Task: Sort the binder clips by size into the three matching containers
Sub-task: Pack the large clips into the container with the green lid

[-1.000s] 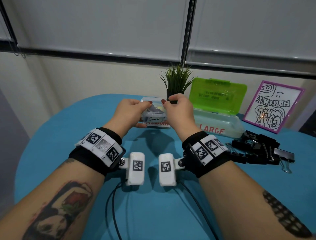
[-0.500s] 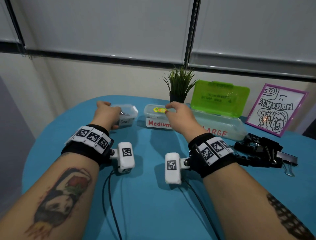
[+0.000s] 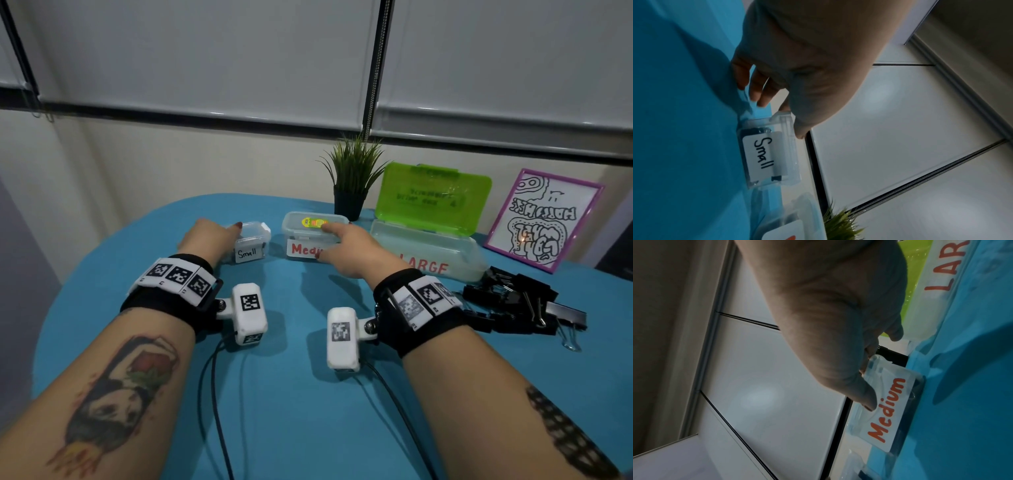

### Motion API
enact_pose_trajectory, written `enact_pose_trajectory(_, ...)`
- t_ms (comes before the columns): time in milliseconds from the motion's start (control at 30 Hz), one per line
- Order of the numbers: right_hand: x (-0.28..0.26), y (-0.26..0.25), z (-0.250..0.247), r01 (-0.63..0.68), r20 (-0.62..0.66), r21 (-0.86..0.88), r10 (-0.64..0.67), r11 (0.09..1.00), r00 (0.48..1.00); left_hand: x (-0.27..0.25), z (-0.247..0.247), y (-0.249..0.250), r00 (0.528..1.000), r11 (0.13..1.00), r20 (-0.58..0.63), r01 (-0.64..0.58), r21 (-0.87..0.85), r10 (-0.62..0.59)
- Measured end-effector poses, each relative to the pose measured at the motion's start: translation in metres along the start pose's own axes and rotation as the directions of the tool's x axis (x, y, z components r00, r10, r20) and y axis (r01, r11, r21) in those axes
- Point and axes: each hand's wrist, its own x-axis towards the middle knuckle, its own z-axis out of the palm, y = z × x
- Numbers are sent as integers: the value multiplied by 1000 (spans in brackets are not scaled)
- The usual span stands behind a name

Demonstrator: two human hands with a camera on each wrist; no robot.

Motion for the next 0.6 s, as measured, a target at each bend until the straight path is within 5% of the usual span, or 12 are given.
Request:
enact_pose_trajectory(67,-3,0,0,-1,5,39,1,999,1000,-8,-3,8,992,1000,-128,6,-3,-6)
enact_pose_trajectory(167,-8,-3,-6,-16,-49,269,30,963,998,-34,0,29,966,965,-219,-184,-188,141)
enact_pose_trajectory(333,-23,3,-42,51,-238,551,99,833,966,-81,38,69,953,777,32,-226,-587,301)
enact_pose_trajectory(467,-52,45,-82,50,-380,592,224,805,897,-119,63,101,870,735,173,-266,-623,462)
enact_pose_trajectory(600,-80,106,-118,-114,-504,468,371,876,780,-149,94,130,771,752,309,-310,-582,557)
